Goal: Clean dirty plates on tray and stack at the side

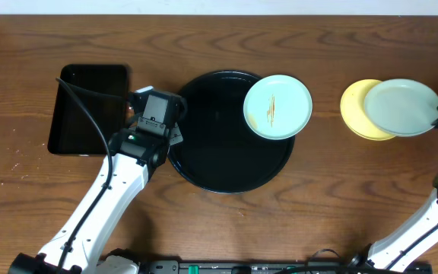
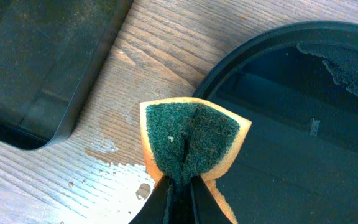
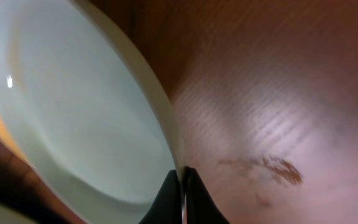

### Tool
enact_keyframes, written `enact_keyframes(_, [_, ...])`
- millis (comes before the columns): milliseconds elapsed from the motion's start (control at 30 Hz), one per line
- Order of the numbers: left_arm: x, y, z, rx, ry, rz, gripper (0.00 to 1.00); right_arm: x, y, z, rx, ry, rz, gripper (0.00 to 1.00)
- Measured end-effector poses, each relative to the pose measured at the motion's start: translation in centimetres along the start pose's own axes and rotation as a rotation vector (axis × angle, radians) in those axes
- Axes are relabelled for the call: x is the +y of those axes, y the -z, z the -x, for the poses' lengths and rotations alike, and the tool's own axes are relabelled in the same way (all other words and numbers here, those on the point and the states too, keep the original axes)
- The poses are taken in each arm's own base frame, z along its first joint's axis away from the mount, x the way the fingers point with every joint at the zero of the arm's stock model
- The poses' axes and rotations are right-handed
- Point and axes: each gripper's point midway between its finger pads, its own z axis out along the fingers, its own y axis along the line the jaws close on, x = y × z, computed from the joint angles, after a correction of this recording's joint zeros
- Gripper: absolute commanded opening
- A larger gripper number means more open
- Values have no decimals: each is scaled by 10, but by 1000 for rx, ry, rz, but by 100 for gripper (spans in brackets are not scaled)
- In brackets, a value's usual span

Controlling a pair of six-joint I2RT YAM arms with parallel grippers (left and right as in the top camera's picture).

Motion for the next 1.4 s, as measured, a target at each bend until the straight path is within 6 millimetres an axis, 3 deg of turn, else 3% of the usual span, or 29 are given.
enact_keyframes(233, [0,0,0,-1,0,0,8,10,-41,-2,9,18,55,1])
enact_keyframes(500, [0,0,0,-2,1,-1,8,24,-53,-8,21,46,76,2])
enact_keyframes(567, [-1,0,1,-4,2,-3,8,27,-53,-9,24,48,82,21])
enact_keyframes(600, [-1,0,1,-6,2,-4,8,27,-53,-10,29,45,86,37])
enact_keyframes(667, [-1,0,2,-6,3,-4,8,29,-54,-15,46,40,89,83])
enact_keyframes(733, [-1,0,2,-6,3,-4,8,32,-54,-23,79,38,92,98])
enact_keyframes(933, [-1,0,2,-6,3,-5,8,45,-49,-54,197,85,123,96])
enact_keyframes(1100, [-1,0,2,-7,3,-5,8,70,-33,-62,181,185,148,89])
enact_keyframes(1200, [-1,0,2,-8,3,-6,8,104,-11,-68,95,297,173,76])
enact_keyframes(1300, [-2,0,3,-11,5,-8,8,157,16,-79,-30,462,219,71])
enact_keyframes(1400, [-2,0,3,-11,20,-8,8,205,25,-97,-99,605,249,67])
